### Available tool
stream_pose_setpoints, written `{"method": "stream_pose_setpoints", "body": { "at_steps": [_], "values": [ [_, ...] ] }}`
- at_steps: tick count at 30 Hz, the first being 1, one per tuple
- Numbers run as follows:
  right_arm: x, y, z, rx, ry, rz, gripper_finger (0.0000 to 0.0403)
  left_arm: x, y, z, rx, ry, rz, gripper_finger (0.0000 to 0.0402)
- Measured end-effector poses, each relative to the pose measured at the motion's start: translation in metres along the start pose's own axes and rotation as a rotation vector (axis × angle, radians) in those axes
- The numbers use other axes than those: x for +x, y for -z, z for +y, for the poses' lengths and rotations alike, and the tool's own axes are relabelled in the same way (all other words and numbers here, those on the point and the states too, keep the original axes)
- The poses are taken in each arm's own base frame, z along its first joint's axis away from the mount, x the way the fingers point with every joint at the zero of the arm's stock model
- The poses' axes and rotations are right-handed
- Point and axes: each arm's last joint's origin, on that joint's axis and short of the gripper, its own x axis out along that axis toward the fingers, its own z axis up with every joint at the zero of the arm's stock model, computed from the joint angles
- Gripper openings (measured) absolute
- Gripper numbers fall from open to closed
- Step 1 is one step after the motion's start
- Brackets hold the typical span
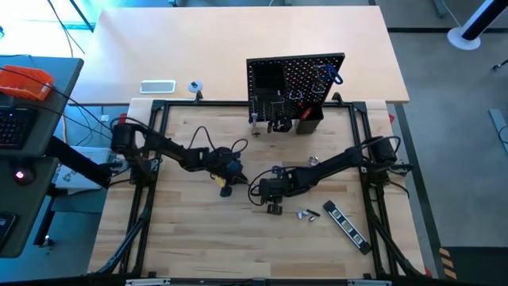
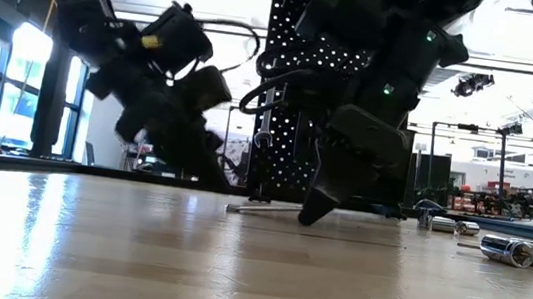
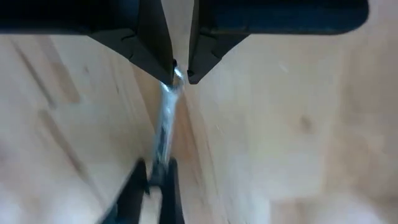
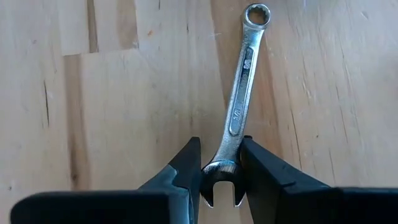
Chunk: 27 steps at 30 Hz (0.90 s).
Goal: Hang tools onto peg board
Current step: Hang the silver wrench on the peg board
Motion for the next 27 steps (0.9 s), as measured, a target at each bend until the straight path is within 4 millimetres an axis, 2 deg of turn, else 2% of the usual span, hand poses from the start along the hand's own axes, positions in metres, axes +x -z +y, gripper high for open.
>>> {"method": "stream_pose_setpoints", "body": {
  "at_steps": [6, 14, 20, 27],
  "values": [
    [-0.009, 0.003, 0.003, -0.017, 0.033, 0.005, 0.008, -0.022, -0.016, 0.007, -0.004, -0.028, -0.032, 0.0044],
    [-0.034, 0.002, 0.009, -0.02, 0.11, -0.05, 0.008, -0.052, -0.036, 0.017, -0.016, -0.078, -0.123, 0.0044],
    [-0.063, 0.0, 0.014, -0.009, 0.191, -0.139, 0.008, -0.078, -0.051, 0.026, -0.013, -0.135, -0.217, 0.0044],
    [-0.099, 0.007, 0.015, 0.009, 0.38, -0.229, 0.008, -0.106, -0.064, 0.033, -0.035, -0.228, -0.314, 0.0044]
  ]
}}
